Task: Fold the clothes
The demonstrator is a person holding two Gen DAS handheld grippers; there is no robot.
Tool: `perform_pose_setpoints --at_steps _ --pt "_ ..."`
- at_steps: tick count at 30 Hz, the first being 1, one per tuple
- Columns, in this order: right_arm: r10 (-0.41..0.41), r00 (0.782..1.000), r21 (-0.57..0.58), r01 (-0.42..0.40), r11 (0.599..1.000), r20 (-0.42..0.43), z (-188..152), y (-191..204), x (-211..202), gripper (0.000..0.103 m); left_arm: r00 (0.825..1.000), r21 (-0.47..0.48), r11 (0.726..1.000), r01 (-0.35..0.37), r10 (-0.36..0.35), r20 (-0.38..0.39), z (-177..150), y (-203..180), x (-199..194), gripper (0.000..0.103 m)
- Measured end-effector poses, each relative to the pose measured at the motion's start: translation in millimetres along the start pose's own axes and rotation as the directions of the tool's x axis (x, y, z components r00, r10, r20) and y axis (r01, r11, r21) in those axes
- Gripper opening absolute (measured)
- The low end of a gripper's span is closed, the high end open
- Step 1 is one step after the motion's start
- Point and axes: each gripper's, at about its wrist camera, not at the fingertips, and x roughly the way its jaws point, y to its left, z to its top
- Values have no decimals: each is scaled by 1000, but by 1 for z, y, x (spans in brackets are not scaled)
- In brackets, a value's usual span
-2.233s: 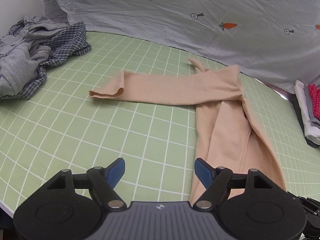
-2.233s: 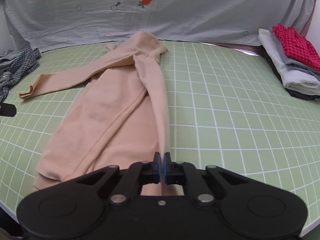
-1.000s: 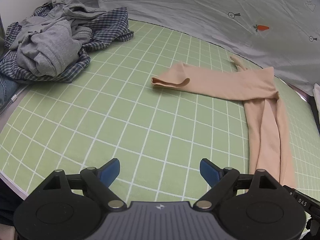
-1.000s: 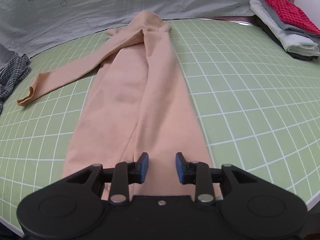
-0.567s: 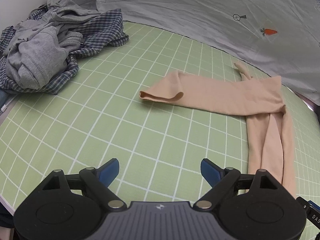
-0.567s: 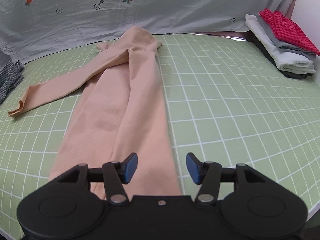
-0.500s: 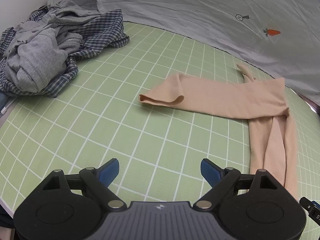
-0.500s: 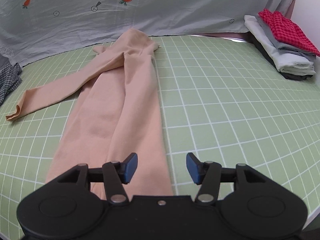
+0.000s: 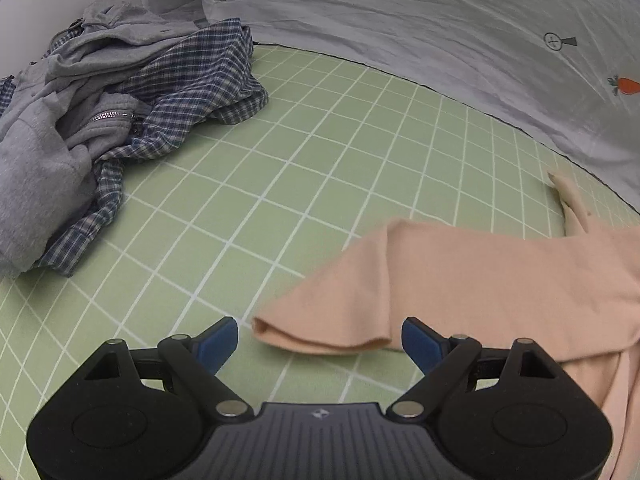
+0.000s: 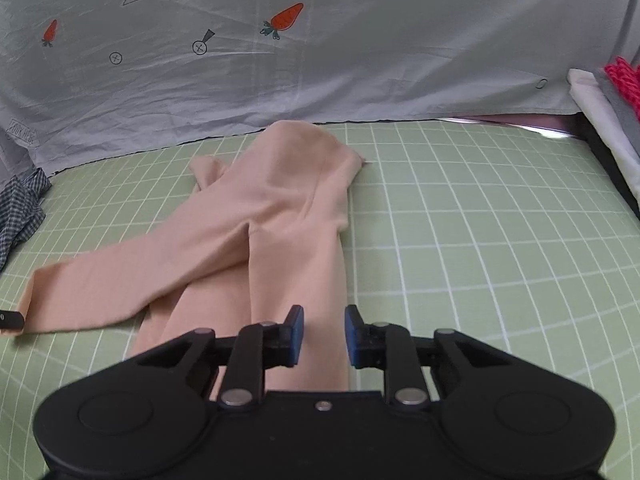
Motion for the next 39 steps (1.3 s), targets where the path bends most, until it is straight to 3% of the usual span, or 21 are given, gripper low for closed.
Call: perform_pose_setpoints --at_steps 7,14,17,21,24,25,26,27,29,32,34,36,39 --pt "-17 1000 1 17 1000 -26 44 1 70 20 997 -7 998 -62 61 -56 19 4 31 89" --pt "-40 999 38 40 998 -13 78 -13 116 22 996 -27 997 -72 70 -60 27 13 39 98" --pt "-32 999 26 32 999 -7 90 -16 129 31 997 -32 997 -66 65 -52 29 13 40 98" --pt "-52 999 46 52 998 -14 96 -21 135 52 998 -44 998 -55 53 -34 31 13 40 95" --pt "-77 997 79 78 994 -17 93 -24 127 56 999 -35 999 -40 40 1 33 10 34 75" --pt "-89 996 82 90 993 -18 89 -25 121 57 1000 -21 1000 -12 12 2 34 9 31 57" --pt "-100 995 83 101 991 -18 85 -25 114 57 1000 -6 1000 22 -22 -2 35 7 28 32" --pt "-113 994 83 113 990 -14 80 -26 106 57 998 7 998 66 -66 -13 36 5 26 17" --pt "-145 989 95 144 985 -1 68 -30 85 57 993 35 992 121 -121 -6 38 -1 16 10" --pt "-158 987 136 154 979 17 46 -38 49 59 977 90 973 210 -213 23 36 -19 -5 10" --pt "-163 987 147 160 976 9 31 -42 28 59 956 117 950 288 -292 16 29 -36 -19 10" --pt "-179 984 148 177 973 0 14 -47 10 59 925 145 915 377 -380 -9 19 -58 -33 10" --pt "-204 979 181 205 962 -24 -9 -57 -13 59 847 191 826 531 -526 -83 -6 -97 -55 10"
